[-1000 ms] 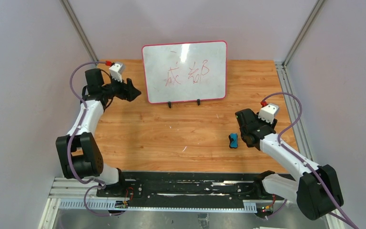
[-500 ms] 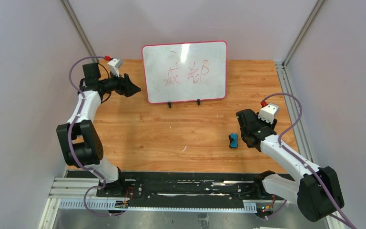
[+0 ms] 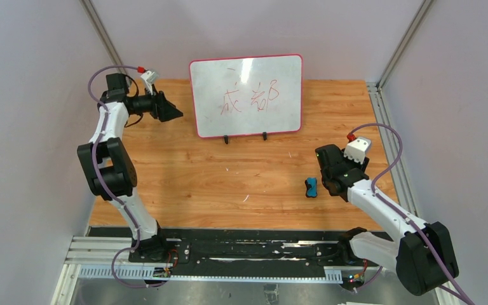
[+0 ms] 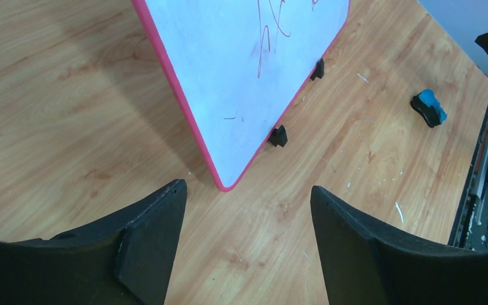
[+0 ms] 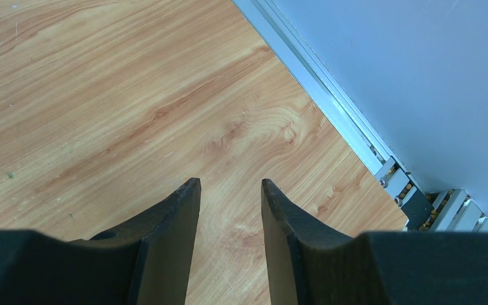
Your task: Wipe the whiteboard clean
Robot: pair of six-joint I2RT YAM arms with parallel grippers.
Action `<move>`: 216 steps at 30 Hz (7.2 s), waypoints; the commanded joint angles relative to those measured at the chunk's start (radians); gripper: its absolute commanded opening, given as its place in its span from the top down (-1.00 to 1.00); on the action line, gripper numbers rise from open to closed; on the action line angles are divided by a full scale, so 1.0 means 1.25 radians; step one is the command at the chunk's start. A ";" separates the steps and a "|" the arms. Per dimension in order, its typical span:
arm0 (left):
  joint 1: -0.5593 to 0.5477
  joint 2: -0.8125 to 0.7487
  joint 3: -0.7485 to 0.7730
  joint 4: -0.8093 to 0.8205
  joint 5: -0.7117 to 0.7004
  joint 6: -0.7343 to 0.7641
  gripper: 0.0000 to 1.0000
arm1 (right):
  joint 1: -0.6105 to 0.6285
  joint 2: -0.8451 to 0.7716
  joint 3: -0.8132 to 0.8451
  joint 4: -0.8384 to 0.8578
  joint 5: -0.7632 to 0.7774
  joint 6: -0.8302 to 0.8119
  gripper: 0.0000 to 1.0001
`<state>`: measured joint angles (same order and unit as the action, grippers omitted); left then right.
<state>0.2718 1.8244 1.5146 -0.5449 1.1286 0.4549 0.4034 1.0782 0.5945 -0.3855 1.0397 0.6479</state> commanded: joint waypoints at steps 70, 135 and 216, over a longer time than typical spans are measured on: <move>-0.021 0.331 0.421 -0.192 0.153 0.086 -0.50 | -0.012 -0.004 -0.013 0.037 -0.003 -0.034 0.19; -0.132 0.597 0.396 1.692 0.321 -1.533 0.13 | -0.005 0.038 0.016 0.028 -0.015 -0.052 0.23; -0.102 0.716 0.419 1.701 0.291 -1.488 1.00 | 0.017 -0.058 0.188 -0.182 -0.498 -0.267 0.21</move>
<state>0.1219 2.6827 2.0262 1.5139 1.4483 -1.4658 0.4145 1.0393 0.7956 -0.5106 0.6662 0.4042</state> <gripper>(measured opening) 0.084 0.388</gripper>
